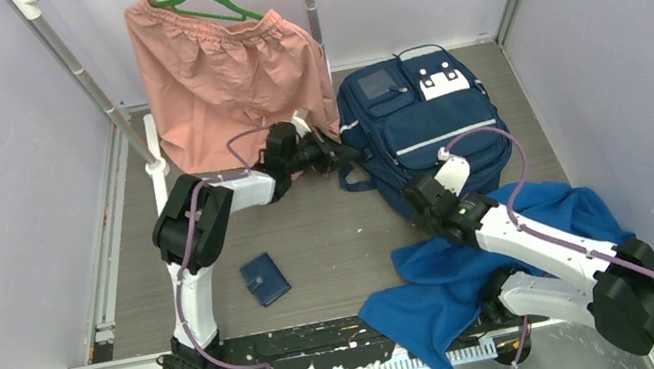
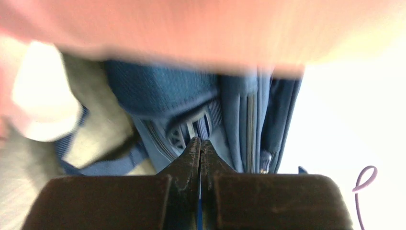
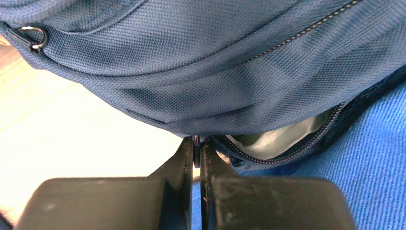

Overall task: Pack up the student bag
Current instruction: Zip the student bag at the center of the board.

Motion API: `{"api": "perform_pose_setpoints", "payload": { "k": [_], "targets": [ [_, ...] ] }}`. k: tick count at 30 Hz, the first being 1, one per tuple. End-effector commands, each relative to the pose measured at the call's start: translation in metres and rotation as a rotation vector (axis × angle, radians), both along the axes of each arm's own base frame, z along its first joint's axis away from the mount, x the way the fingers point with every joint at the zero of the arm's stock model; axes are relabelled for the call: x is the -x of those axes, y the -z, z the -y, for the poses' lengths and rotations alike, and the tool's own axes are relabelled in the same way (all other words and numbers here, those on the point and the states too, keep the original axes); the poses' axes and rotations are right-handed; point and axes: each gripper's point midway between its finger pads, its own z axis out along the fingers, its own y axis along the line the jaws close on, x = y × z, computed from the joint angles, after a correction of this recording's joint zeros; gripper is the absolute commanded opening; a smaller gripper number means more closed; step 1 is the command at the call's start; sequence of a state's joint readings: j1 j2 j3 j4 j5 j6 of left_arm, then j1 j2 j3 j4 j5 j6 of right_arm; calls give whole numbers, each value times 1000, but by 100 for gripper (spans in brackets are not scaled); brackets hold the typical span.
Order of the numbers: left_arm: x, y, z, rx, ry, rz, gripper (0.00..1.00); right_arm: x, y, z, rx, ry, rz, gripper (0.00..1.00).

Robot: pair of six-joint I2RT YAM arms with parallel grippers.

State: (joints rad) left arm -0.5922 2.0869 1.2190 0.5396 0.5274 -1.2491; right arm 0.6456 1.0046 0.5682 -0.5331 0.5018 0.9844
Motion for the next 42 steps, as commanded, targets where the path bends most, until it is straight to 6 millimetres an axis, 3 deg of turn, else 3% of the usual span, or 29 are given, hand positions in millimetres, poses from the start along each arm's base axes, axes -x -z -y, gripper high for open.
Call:
{"api": "perform_pose_setpoints", "payload": {
  "k": [1, 4, 9, 11, 12, 15, 16, 18, 25, 34, 38, 42],
  "targets": [
    [-28, -27, -15, 17, -20, 78, 0, 4, -5, 5, 53, -32, -45, 1],
    [-19, -32, -15, 14, 13, 84, 0, 5, -10, 3, 38, -44, -37, 1],
    [32, -19, -7, -110, 65, 88, 0, 0, -26, 1, 19, -42, 11, 1],
    [45, -12, -4, -179, 38, 81, 36, -3, -28, 0, 10, -44, 28, 1],
    [49, -8, -3, -210, 19, 85, 48, -4, -27, -2, 8, -45, 28, 1],
    [52, -10, 4, -232, -30, 98, 73, -6, -24, -5, 13, -53, 8, 1],
    [51, -11, 7, -222, -41, 91, 86, -6, -24, -7, 13, -55, 2, 1],
    [46, -8, 10, -199, -77, 45, 92, -7, -24, -8, 9, -55, 1, 1],
    [31, 7, 30, -106, -134, -29, 90, -8, -29, -6, 2, -50, 31, 1],
    [17, 11, 39, 3, -188, -8, 62, -7, -25, -9, -11, -55, 20, 1],
    [15, 12, 42, 26, -193, -18, 40, -7, -24, -8, -5, -54, 19, 1],
    [16, 12, 41, 26, -191, -21, 7, -6, -25, -6, -2, -51, 19, 1]
  ]
}}
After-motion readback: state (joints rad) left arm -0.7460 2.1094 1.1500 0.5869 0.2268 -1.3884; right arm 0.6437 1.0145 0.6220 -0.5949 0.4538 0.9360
